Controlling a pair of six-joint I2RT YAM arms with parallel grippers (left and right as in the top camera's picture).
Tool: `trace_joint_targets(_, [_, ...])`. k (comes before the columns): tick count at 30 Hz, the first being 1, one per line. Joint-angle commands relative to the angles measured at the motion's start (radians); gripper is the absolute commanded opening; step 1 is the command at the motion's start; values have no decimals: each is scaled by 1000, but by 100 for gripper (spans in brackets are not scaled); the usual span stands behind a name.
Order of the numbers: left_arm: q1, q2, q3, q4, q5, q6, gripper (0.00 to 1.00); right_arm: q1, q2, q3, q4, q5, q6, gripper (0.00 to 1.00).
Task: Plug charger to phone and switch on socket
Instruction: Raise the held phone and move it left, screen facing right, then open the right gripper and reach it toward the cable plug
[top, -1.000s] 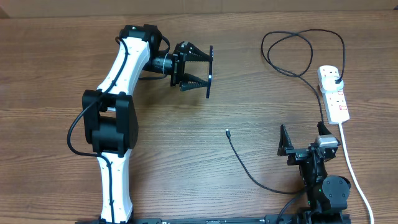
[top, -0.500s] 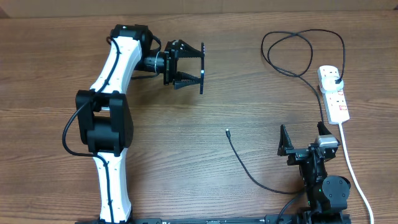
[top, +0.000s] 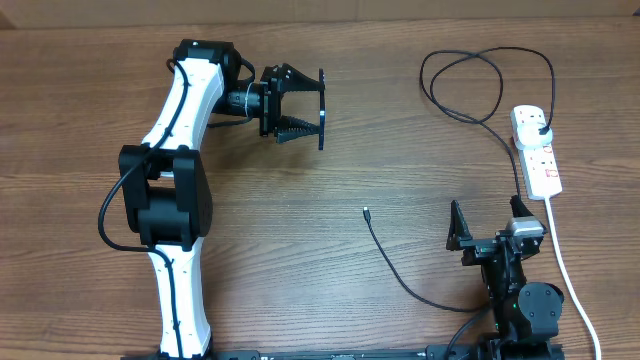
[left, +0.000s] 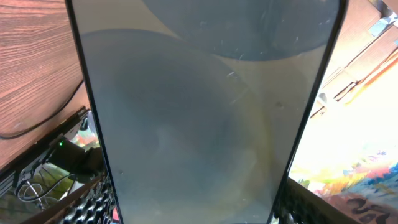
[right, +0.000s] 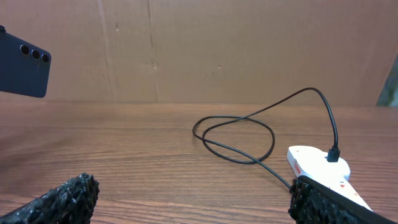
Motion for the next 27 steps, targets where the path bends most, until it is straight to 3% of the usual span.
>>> trace_joint_targets(1, [0, -2, 26, -14, 63, 15, 76, 0, -6, -10, 5, 5, -1, 100])
trace_joint_targets(27, [1, -2, 26, -56, 63, 7, 75, 0, -6, -10, 5, 5, -1, 100])
